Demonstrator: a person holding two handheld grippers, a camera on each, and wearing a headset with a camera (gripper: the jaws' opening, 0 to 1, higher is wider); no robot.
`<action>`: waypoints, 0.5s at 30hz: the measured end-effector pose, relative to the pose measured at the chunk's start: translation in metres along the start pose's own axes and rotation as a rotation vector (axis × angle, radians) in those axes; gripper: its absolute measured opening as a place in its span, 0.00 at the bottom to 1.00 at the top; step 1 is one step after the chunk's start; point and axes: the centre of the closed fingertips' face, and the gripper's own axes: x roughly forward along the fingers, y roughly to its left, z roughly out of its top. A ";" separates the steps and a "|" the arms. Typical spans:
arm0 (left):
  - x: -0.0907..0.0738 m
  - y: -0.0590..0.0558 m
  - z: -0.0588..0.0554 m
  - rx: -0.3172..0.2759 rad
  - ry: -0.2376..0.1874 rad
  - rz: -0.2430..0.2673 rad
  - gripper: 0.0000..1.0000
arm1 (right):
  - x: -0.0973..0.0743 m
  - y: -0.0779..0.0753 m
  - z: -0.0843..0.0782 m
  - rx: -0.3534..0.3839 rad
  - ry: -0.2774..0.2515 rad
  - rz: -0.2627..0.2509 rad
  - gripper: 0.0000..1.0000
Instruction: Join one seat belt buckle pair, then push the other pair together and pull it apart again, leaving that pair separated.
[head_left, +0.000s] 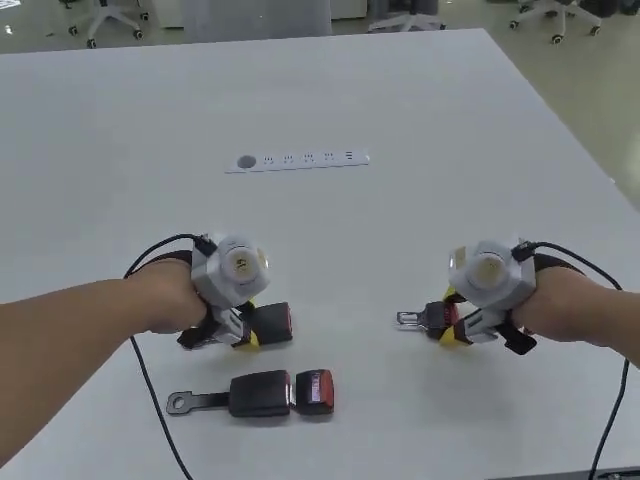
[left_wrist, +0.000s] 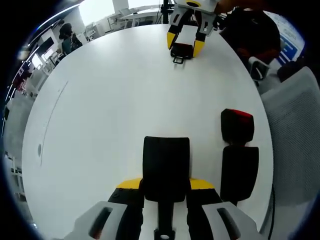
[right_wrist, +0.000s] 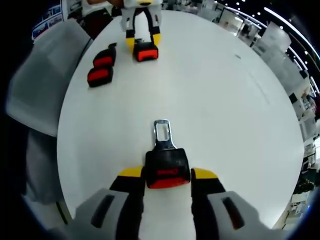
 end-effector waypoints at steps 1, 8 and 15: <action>0.000 0.000 0.000 -0.001 0.001 0.004 0.33 | 0.000 -0.002 0.000 0.005 -0.002 -0.012 0.39; -0.007 0.004 0.002 -0.041 -0.059 0.064 0.41 | -0.005 -0.007 -0.004 0.052 -0.025 -0.084 0.48; -0.044 -0.003 0.006 -0.083 -0.178 0.122 0.51 | -0.027 0.005 0.016 0.211 -0.173 -0.101 0.54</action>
